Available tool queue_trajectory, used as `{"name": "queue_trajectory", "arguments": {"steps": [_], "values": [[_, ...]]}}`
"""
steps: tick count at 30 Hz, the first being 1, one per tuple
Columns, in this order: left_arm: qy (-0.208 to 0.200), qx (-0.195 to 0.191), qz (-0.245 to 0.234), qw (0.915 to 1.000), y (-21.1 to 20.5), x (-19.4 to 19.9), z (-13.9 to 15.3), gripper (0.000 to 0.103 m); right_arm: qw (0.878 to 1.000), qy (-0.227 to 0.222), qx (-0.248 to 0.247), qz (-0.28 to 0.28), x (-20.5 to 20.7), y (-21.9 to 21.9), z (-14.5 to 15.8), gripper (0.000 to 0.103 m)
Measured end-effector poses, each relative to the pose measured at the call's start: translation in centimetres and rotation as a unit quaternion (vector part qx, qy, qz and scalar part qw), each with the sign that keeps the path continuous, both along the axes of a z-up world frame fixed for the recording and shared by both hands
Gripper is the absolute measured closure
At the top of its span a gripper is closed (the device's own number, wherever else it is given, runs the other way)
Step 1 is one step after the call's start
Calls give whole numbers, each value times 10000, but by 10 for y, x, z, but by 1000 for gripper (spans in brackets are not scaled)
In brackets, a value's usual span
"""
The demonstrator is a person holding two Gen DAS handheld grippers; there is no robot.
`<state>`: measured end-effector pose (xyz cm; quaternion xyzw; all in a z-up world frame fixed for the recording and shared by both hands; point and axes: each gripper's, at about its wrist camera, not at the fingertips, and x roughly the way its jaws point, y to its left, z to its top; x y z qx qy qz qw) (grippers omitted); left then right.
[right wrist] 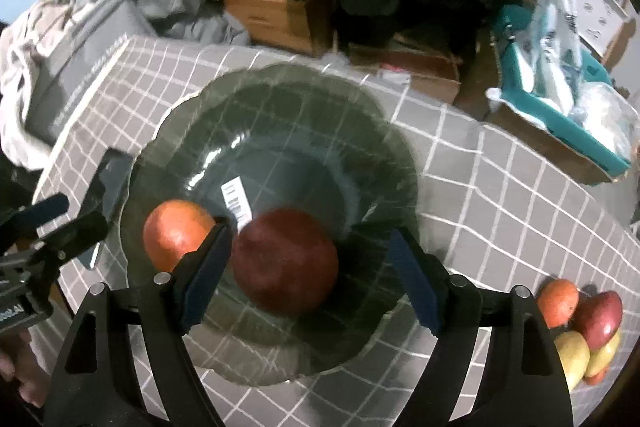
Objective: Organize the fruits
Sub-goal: 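Lower both fruits into the bowl and open both tools, then move both tools back toward the remaining fruit cluster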
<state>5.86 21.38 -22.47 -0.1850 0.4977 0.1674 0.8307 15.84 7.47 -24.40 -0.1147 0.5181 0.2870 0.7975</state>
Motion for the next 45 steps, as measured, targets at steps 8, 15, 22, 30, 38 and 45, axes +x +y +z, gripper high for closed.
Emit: {"name": "queue_trajectory", "arguments": {"steps": [8,15,22,30,38,45], "values": [[-311,-5,-182,9994,-17,0,26,22,9972,-585,162,-437,-8,-42,46,21],[-554,2,-441,9975,-43,-6,50,22,9909,-1103,161,-752,-23,-82,81,21],[-808,154,-871,9928,-77,-11,75,20,9822,-1543,220,-1051,-42,-121,115,21],[-1187,213,-1150,9860,-106,-21,104,16,9718,-1943,359,-1290,-66,-161,151,21],[-1444,192,-1411,9792,-131,-28,124,16,9662,-2115,440,-1408,-88,-192,170,21],[-1576,262,-1770,9712,-162,-27,131,13,9619,-2154,491,-1611,-102,-220,178,21]]}}
